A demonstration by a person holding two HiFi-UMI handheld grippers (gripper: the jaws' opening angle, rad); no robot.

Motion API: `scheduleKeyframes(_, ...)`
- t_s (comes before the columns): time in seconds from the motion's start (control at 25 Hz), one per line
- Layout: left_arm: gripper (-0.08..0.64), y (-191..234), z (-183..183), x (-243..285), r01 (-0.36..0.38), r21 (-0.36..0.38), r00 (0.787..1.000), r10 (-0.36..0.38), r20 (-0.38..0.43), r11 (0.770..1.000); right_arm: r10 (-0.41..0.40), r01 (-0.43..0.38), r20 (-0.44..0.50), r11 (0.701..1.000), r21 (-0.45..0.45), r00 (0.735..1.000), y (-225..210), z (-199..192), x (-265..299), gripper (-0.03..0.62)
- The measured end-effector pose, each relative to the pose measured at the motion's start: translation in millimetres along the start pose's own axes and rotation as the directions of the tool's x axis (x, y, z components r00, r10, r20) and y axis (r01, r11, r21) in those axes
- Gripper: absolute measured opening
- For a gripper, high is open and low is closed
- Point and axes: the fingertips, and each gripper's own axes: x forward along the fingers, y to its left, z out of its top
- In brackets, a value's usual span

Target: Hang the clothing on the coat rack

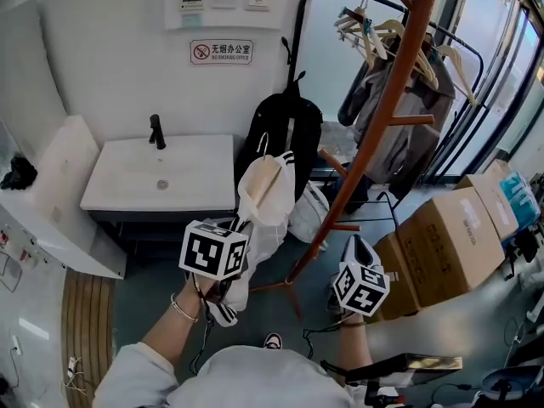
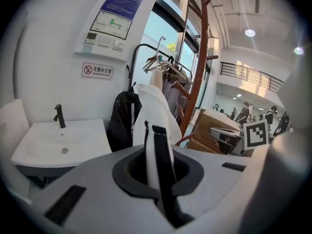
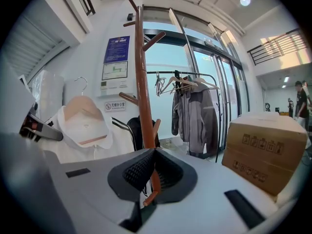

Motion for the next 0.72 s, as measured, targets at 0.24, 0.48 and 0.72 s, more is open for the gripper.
scheduleKeyframes(0.24,0.018,-1,37,-1,-0.002,0.024,1.000,0.001,0.011,1.000,-0.001,0.001,0.017,1.000,0.001,1.000,-7,15,8,0.023)
scheduleKeyframes(0.48,0.018,-5,83,-11,-0.015,0.111,1.000,0.012,0.024,0.994,0.003,-0.004,0.017,1.000,0.007,1.000,-14,17,12,0.023)
scheduleKeyframes(0.72,0.018,-12,129,-17,-0.050,0.195,0.998,0.041,0.050,0.979,0.013,-0.012,0.020,1.000,-0.014,1.000,-18,27,19,0.023)
